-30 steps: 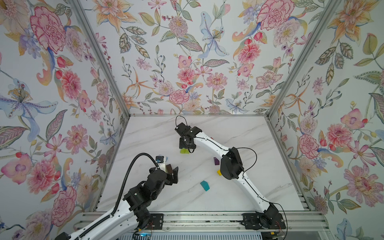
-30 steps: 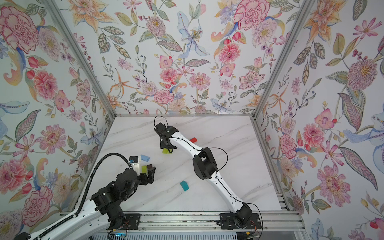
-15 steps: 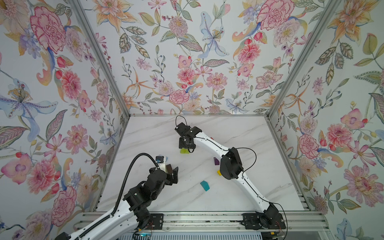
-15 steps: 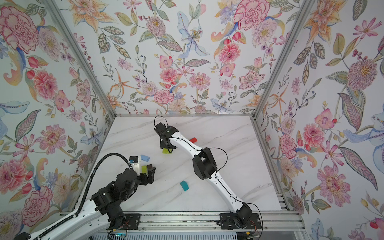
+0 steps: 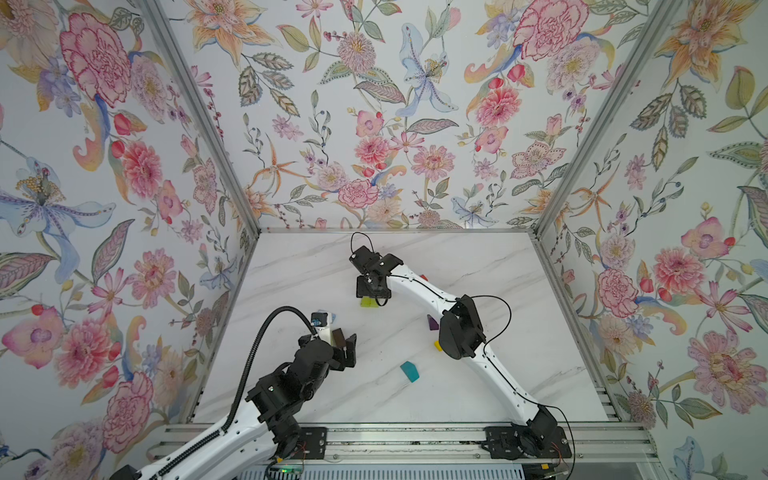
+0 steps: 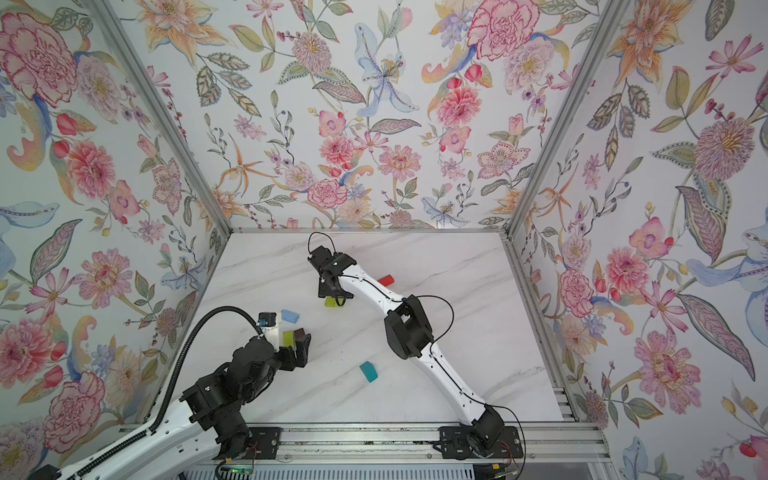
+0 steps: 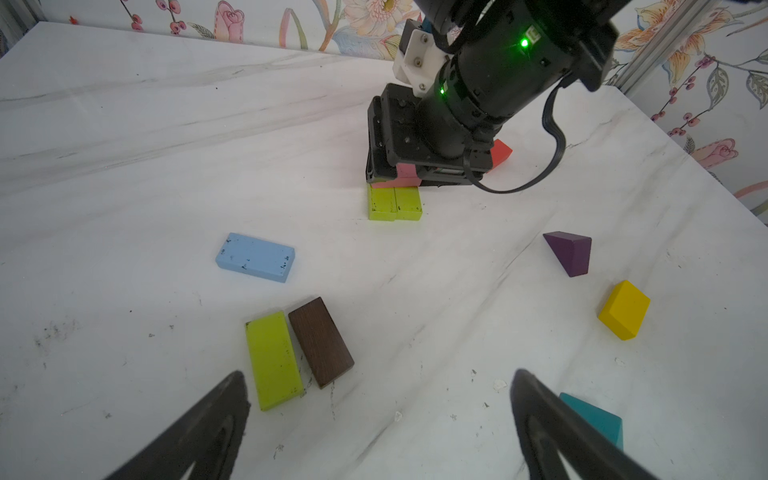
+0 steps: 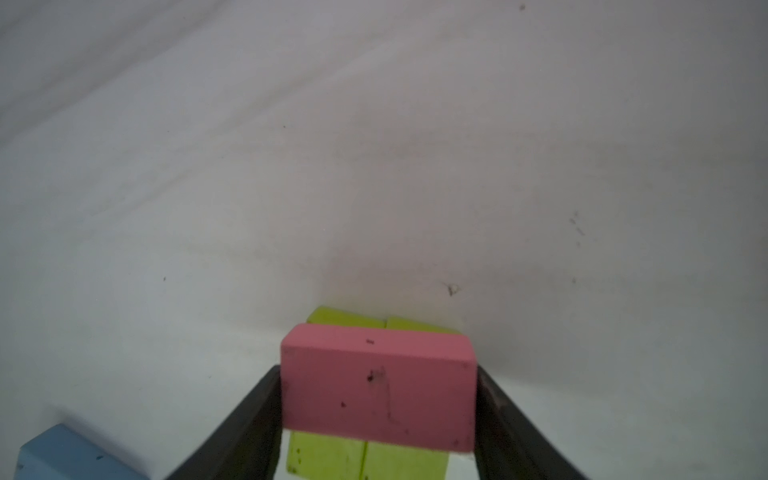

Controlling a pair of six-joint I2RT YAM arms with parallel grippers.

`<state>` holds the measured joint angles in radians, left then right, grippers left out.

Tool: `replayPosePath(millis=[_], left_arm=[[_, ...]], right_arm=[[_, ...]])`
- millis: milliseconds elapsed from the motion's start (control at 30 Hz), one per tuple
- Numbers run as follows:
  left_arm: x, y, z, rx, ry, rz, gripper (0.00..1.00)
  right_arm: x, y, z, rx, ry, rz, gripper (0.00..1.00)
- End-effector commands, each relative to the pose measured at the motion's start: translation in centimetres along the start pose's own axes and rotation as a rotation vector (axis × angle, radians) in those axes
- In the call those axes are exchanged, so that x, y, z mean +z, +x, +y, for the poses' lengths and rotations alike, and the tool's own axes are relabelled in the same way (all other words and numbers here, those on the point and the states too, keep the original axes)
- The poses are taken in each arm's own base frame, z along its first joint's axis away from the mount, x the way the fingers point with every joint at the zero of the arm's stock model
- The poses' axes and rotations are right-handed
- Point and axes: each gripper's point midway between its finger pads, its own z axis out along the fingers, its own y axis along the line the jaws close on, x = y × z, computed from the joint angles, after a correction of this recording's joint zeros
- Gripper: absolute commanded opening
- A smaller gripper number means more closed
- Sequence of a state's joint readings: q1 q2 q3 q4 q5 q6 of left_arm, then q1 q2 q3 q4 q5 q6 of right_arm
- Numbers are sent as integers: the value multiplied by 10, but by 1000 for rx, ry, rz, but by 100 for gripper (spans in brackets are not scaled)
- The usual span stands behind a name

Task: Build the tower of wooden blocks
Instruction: 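Lower the pink block onto the lime green pair with the right gripper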

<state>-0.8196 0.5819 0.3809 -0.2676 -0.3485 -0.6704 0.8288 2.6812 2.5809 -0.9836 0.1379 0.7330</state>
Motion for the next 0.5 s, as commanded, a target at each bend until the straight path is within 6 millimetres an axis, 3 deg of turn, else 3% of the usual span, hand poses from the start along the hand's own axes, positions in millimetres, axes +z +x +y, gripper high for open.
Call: replayPosePath(millis=[0,167,467], left_arm=[[0,3,3,12,-11,-7,99],[-1,2,3,11,-12,-7,99],[-1,1,4,9,-22,-6,99]], right_arm=[[1,-1,-3,10,5,10,71],[-6,-4,1,-5,-9,-2,75],[-37,-16,3,-25,-28,-40,77]])
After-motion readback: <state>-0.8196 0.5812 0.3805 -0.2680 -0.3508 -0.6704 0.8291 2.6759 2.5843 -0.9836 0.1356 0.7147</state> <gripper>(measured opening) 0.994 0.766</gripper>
